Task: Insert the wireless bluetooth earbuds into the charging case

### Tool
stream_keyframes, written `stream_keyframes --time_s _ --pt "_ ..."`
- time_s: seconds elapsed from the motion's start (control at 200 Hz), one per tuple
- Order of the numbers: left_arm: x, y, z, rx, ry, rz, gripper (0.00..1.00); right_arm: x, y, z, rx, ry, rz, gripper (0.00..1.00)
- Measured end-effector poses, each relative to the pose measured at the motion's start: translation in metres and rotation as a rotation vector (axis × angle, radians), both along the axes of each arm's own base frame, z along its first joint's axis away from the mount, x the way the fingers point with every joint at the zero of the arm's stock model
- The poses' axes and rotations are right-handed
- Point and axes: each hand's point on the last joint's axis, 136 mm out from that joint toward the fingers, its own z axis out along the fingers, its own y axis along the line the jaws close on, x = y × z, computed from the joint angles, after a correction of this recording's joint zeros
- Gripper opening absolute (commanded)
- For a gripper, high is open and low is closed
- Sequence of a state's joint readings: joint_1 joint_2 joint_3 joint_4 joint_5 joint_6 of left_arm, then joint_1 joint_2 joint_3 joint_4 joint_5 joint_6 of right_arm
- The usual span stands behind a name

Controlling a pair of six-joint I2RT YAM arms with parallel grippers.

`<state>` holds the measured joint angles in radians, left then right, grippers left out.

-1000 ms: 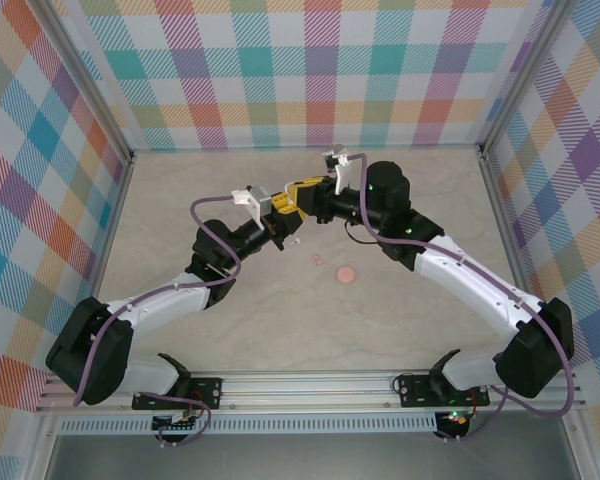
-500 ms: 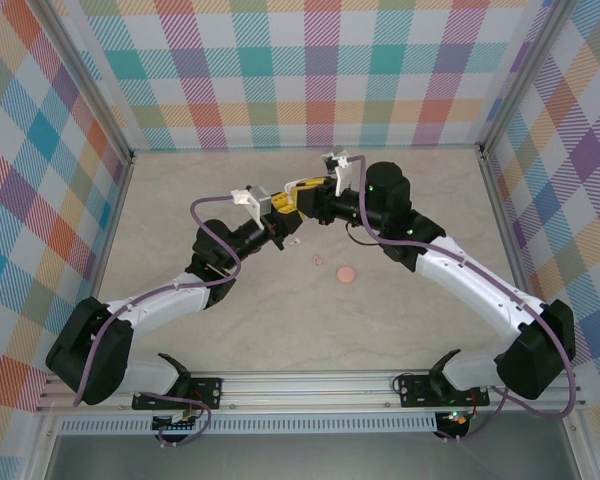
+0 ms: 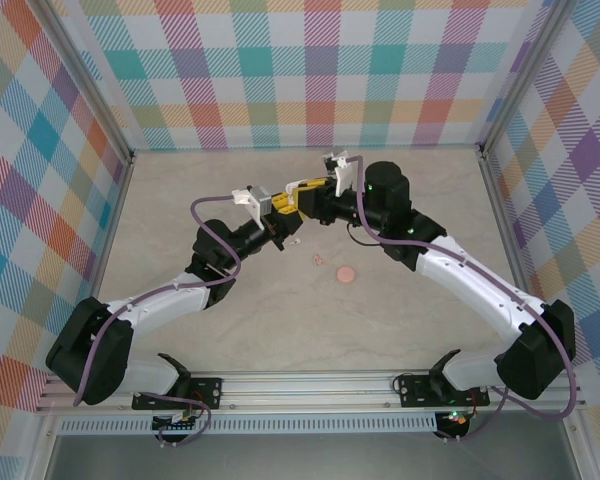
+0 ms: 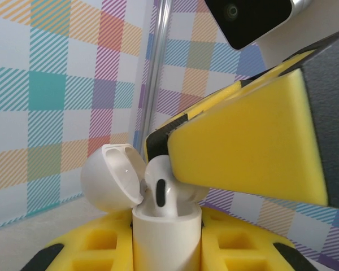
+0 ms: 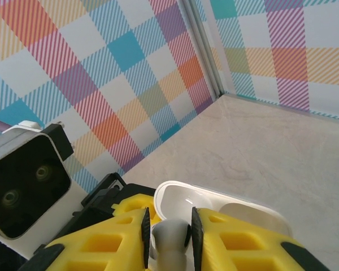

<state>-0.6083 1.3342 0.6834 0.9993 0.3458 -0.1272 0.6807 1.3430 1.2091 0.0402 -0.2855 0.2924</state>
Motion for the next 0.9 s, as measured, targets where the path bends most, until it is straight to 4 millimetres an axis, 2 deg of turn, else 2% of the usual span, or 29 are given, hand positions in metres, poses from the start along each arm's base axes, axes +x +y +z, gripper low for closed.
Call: stream_keyframes --time_s 0.255,0.45,0.9 --pt "-0.006 -0.005 -0.002 0.004 0.01 -0.048 0.06 -0.002 -0.003 -0.005 -0.078 -0.004 0.005 0.33" --pt "-0.009 -0.006 -0.006 0.017 0.026 -0.067 0.06 -0.006 -0.005 -0.008 -0.123 -0.002 0.02 0.43" --pt "-0.014 -0.003 -0.005 0.04 0.042 -0.069 0.05 -0.015 -0.011 -0.013 -0.184 -0.001 0.029 0.47"
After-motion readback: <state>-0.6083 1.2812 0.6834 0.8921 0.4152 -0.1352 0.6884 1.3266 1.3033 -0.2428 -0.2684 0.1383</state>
